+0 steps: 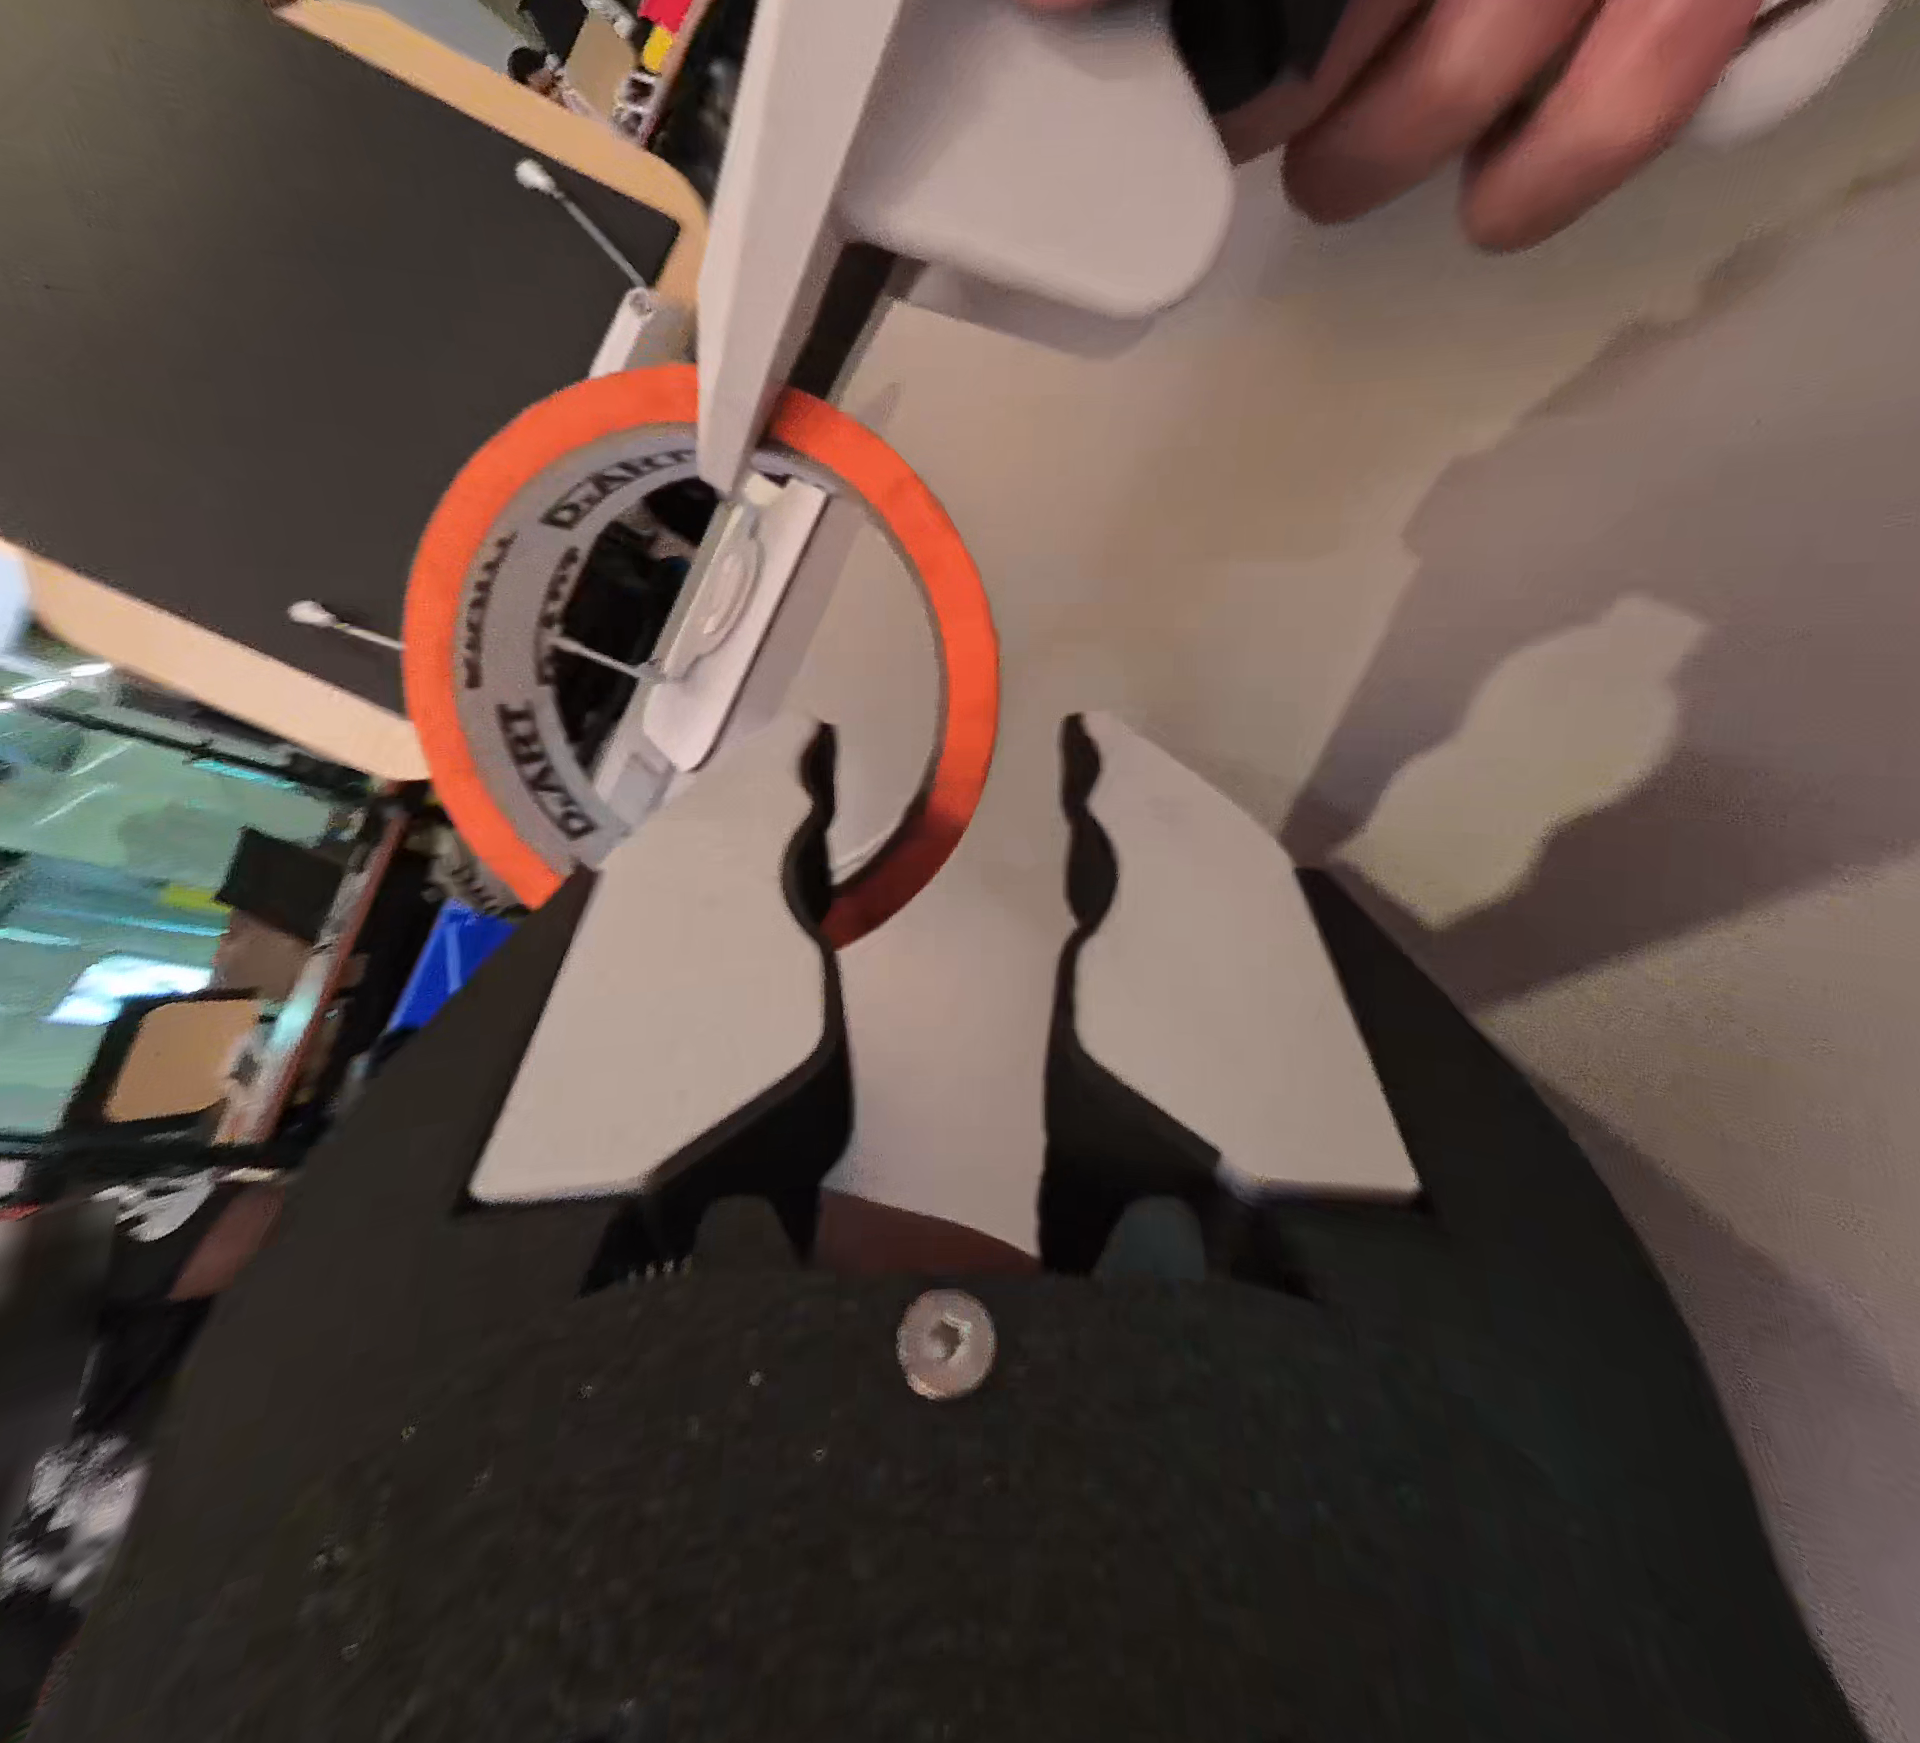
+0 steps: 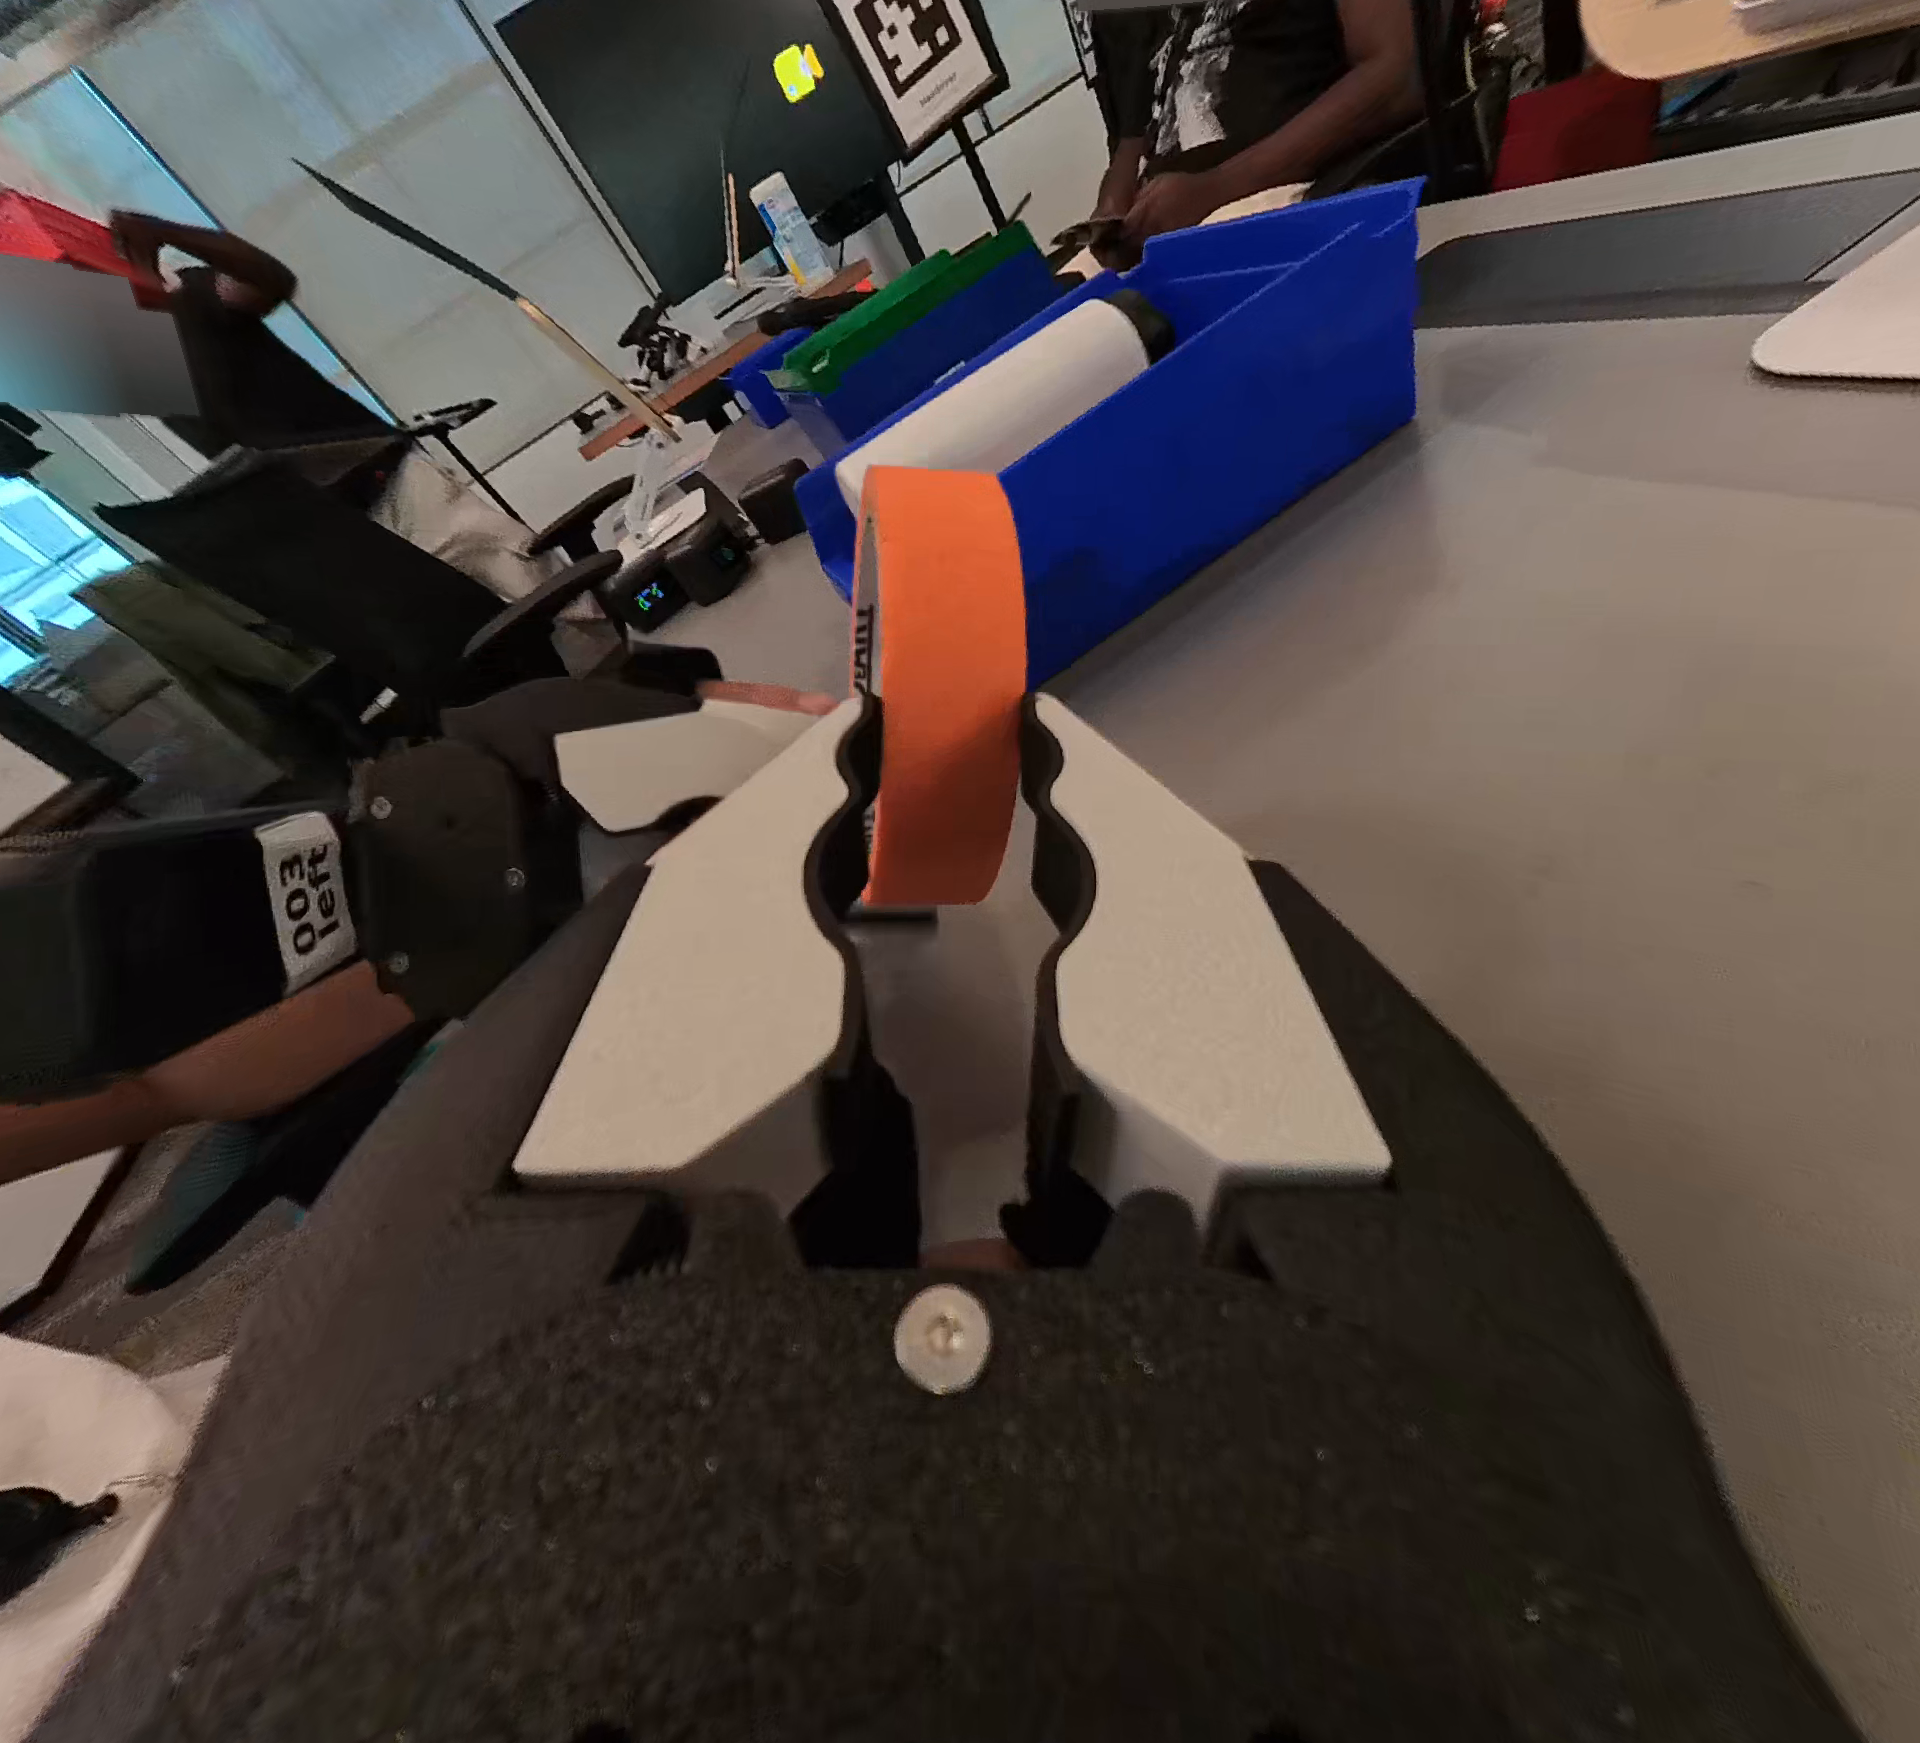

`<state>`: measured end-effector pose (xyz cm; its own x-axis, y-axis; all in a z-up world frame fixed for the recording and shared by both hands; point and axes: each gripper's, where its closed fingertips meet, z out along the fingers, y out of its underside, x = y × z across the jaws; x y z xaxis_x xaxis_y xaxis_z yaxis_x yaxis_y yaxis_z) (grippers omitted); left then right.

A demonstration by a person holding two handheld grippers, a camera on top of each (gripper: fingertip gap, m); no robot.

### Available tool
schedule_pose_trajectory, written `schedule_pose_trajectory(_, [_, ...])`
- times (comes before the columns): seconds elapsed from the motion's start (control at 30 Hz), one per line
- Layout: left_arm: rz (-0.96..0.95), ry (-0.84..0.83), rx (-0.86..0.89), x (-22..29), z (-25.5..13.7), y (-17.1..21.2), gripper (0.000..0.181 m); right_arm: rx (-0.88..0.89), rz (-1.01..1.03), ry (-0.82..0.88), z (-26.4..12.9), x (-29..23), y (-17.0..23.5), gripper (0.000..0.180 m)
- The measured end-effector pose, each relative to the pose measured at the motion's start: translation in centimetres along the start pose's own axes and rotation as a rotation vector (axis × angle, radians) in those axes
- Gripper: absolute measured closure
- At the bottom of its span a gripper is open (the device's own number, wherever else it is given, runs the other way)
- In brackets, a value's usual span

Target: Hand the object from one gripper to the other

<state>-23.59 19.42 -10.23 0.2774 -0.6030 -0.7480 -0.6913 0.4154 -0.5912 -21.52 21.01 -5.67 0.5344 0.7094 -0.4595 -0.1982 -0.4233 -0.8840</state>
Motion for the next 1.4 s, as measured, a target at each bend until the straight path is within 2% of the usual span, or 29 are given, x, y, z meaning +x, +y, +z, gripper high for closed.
schedule_pose_trajectory(0.03, [0.026,-0.024,-0.012,-0.2,0.0,0.2,0.157,-0.003,-0.018,0.004,0.1,-0.1,0.0,0.154])
schedule_pose_trajectory(0.07, [0.056,-0.019,-0.019,0.0,0.0,0.3,0.166,-0.001,-0.034,0.003,0.1,-0.3,-0.1,0.154])
schedule_pose_trajectory(0.23, [0.212,-0.059,-0.007,0.4,-0.2,-0.1,0.17,0.028,-0.074,-0.086,-0.2,-1.5,-0.5,0.152])
schedule_pose_trajectory(0.33, [0.213,-0.05,-0.015,0.2,-0.2,0.2,0.171,0.084,-0.12,-0.083,-1.6,-0.7,-1.7,0.134])
schedule_pose_trajectory(0.47, [-0.007,0.001,0.036,-1.0,-0.7,0.2,0.171,0.118,-0.324,0.1,-4.0,3.4,-2.6,0.125])
schedule_pose_trajectory(0.57, [-0.327,0.15,0.211,-1.7,-1.8,-1.8,0.171,0.089,-0.534,0.199,-4.1,4.8,-2.2,0.119])
schedule_pose_trajectory(0.63, [-0.526,0.316,0.386,-1.9,-3.5,-4.0,0.171,0.069,-0.629,0.238,-3.4,4.5,-1.5,0.105])
schedule_pose_trajectory(0.73, [-0.735,0.556,0.597,-1.8,-6.3,-6.4,0.171,0.076,-0.678,0.147,-1.9,1.1,-0.2,0.112])
schedule_pose_trajectory(0.83, [-0.826,0.714,0.717,-1.8,-8.3,-7.9,0.17,0.102,-0.512,-0.04,-1.0,-2.0,0.1,0.12])
schedule_pose_trajectory(0.93, [-0.854,0.829,0.763,-1.1,-9.6,-8.8,0.171,0.139,-0.357,-0.156,-0.8,-3.2,-0.5,0.126])
schedule_pose_trajectory(1.03, [-0.851,0.882,0.767,-0.2,-9.9,-9.3,0.171,0.117,-0.352,-0.184,-0.3,-3.6,0.0,0.146])
schedule_pose_trajectory(1.07, [-0.852,0.887,0.763,0.0,-9.8,-9.4,0.171,0.12,-0.371,-0.188,-0.3,-3.8,0.0,0.164])
schedule_pose_trajectory(1.23, [-0.892,0.825,0.741,-0.6,-8.8,-8.7,0.167,0.101,-0.294,-0.189,-0.9,-2.5,-0.7,0.17])
schedule_pose_trajectory(1.33, [-0.93,0.664,0.738,-2.7,-7.6,-7.2,0.156,0.083,-0.321,-0.048,-1.7,0.6,-1.2,0.17])
schedule_pose_trajectory(1.4, [-0.91,0.54,0.669,-3.7,-6.2,-5.6,0.15,0.047,-0.339,0.091,-2.4,3.1,-1.5,0.17])
